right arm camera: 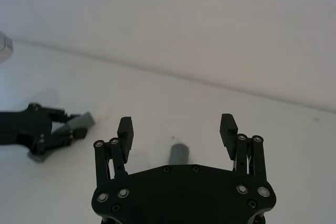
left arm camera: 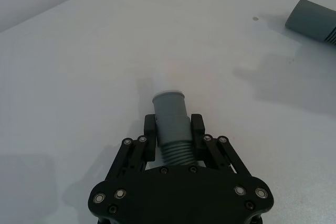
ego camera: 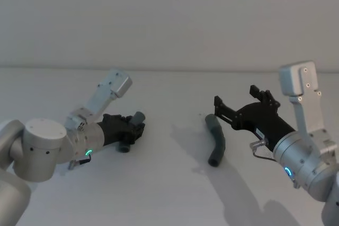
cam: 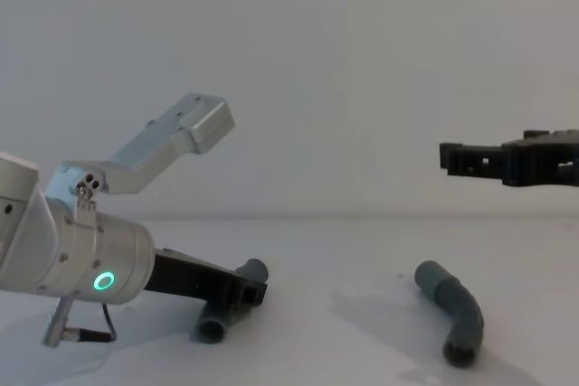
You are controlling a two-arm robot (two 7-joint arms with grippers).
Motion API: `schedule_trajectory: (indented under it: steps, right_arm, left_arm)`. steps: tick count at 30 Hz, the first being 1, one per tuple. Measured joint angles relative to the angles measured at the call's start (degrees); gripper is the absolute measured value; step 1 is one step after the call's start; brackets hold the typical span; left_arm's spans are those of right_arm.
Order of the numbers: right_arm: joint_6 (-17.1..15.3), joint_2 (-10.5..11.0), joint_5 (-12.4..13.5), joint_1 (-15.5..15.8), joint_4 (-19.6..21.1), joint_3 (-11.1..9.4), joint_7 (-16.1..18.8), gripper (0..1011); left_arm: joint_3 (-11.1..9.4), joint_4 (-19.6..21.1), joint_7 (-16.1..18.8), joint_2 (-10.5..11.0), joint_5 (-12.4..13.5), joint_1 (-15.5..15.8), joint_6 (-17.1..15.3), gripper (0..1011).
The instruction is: Use both hands to pick up one end of the pipe from the table, align the ends, and insert them.
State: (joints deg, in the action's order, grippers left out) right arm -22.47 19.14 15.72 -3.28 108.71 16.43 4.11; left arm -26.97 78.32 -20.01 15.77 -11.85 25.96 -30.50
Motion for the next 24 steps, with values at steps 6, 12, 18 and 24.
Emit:
schedule_trajectory:
  steps: [6,12,18,24]
  right_arm:
    - [-7.0,0.7,-0.1,-1.0,1.4,1.0,0.5,1000]
    - [-12.3,0.9,-0.7,-1.7,2.0,2.1,0.5,1000]
    - [-15.6,0.3,-1.3,-2.1,1.9,2.8,-0.4,1000]
    - [-18.3,-1.6,-2.1,-2.6,0.6,3.1,-2.4,1000]
  left_arm:
    - [0.0,0.0,0.0,0.0,0.0,0.0,0.0,375]
    - [0.0,0.0,0.0,0.0,0.0,0.0,0.0,375]
    - [0.0,0.0,0.0,0.0,0.0,0.0,0.0,375]
    - [0.0,0.0,0.0,0.0,0.0,0.0,0.0,372]
